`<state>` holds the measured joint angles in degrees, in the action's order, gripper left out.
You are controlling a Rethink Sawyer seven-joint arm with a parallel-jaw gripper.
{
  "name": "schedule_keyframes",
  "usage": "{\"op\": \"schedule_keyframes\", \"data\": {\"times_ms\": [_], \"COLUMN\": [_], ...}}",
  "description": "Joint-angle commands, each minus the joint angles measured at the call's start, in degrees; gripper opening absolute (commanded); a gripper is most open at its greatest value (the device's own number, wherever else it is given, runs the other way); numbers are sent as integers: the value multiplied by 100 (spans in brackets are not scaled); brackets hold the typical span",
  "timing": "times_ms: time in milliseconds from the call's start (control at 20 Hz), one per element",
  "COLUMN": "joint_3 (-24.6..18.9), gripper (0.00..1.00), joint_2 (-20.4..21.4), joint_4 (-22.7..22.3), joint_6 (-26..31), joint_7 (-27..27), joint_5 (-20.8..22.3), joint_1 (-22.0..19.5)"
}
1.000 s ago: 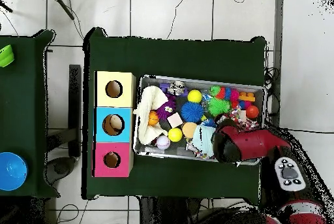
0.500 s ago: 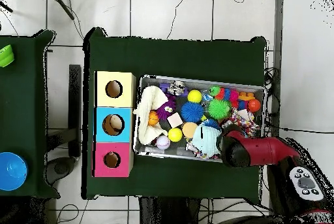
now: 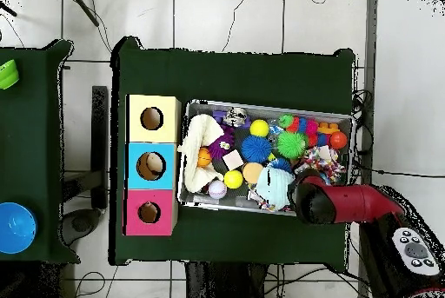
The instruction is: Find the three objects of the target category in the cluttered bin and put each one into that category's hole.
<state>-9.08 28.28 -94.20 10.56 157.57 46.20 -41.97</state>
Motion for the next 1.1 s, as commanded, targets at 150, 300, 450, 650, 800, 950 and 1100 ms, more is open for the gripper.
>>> {"op": "schedule_keyframes", "data": {"times_ms": [150,300,450,650,800,950,1100], "joint_3": [-867,-1033,-1100,-1200,-1486,-1652,-1611], "gripper": [100,100,100,100,100,100,100], "joint_2": [83,105,91,-2,-125,-186,-189], "joint_4": [-562,-651,-678,-671,-746,-796,-753], "joint_6": [813,833,818,850,980,1114,1180], "joint_7": [-1016,-990,-969,-980,-1139,-1192,-1180], "joint_5": [-256,-345,-343,-336,-438,-519,-456], "joint_1": [-318,-461,-501,-574,-811,-933,-879]}}
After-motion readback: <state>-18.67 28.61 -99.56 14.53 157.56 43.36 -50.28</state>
